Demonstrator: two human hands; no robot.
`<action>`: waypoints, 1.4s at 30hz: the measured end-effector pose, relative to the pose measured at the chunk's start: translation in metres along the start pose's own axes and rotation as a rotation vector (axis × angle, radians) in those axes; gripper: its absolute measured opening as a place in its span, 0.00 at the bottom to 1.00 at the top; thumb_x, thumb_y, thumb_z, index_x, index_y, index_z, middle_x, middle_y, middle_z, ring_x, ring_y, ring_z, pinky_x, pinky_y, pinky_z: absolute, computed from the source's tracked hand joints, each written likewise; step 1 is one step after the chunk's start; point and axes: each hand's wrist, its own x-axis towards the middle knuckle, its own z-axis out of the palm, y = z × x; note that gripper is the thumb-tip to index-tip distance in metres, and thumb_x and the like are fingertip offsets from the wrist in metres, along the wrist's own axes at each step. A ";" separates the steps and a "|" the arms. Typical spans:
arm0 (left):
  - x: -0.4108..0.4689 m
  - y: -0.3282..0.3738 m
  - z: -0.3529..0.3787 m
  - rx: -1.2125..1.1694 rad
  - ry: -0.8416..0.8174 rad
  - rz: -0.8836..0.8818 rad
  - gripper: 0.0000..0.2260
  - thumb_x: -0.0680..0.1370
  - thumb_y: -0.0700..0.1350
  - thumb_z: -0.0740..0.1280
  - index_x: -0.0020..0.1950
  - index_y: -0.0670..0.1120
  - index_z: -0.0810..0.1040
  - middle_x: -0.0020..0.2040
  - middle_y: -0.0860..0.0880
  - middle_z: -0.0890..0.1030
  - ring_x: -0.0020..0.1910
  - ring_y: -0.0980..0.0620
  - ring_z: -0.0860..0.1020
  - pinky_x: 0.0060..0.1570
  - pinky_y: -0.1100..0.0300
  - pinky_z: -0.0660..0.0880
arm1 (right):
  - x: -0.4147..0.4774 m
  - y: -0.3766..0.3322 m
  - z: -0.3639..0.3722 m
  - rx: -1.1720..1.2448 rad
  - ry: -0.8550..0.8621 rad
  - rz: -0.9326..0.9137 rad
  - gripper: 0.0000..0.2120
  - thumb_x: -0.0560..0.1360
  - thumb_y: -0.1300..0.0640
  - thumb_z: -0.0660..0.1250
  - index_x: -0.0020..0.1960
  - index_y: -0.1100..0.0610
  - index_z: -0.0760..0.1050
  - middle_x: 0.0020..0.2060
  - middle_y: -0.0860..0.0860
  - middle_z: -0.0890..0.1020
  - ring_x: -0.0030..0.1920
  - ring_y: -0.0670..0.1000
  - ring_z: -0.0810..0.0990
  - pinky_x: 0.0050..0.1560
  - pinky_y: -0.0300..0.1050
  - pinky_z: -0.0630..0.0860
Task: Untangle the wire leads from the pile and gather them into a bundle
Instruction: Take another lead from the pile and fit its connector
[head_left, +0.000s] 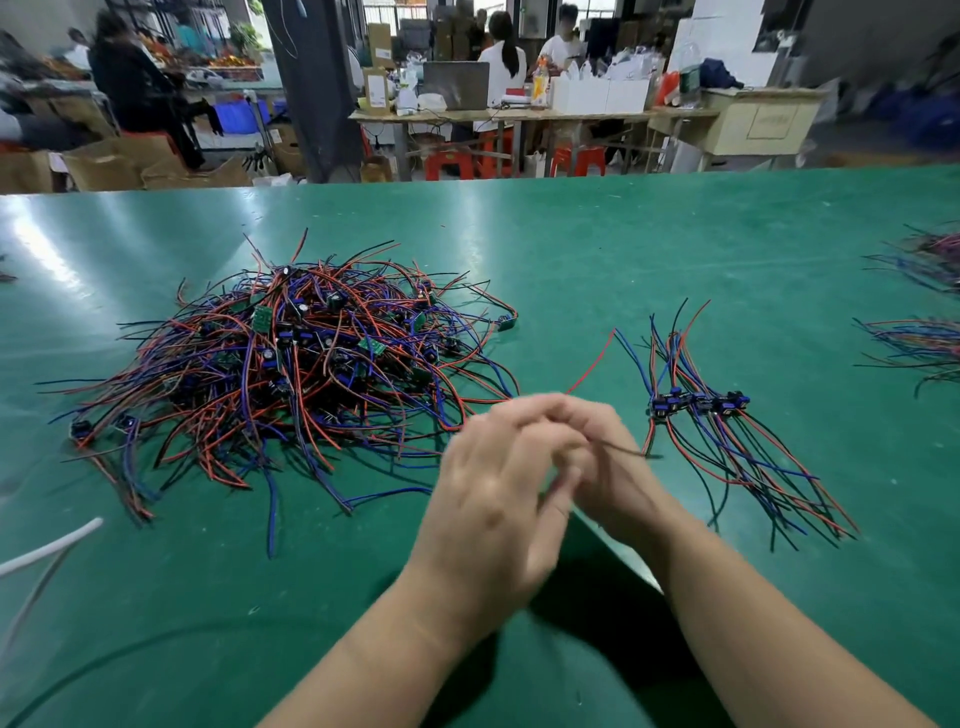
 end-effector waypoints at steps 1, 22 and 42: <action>0.002 -0.004 -0.003 0.049 0.029 -0.073 0.12 0.75 0.44 0.64 0.59 0.45 0.75 0.61 0.45 0.76 0.61 0.46 0.73 0.63 0.50 0.69 | 0.002 -0.002 -0.004 0.098 0.063 0.039 0.05 0.75 0.63 0.66 0.44 0.57 0.81 0.36 0.51 0.83 0.39 0.46 0.80 0.44 0.42 0.76; 0.000 -0.037 -0.011 -0.143 -0.053 -0.550 0.15 0.72 0.50 0.73 0.57 0.54 0.73 0.50 0.59 0.79 0.41 0.60 0.76 0.43 0.72 0.70 | 0.004 0.002 -0.013 0.519 0.058 0.270 0.09 0.69 0.59 0.66 0.43 0.56 0.85 0.37 0.52 0.84 0.33 0.46 0.79 0.39 0.35 0.77; 0.008 -0.029 -0.020 -0.256 0.398 -0.333 0.06 0.75 0.50 0.70 0.48 0.55 0.74 0.42 0.56 0.79 0.40 0.56 0.79 0.44 0.62 0.75 | 0.008 0.011 0.000 0.150 0.308 0.262 0.27 0.74 0.72 0.65 0.69 0.53 0.67 0.43 0.54 0.83 0.36 0.52 0.79 0.33 0.34 0.72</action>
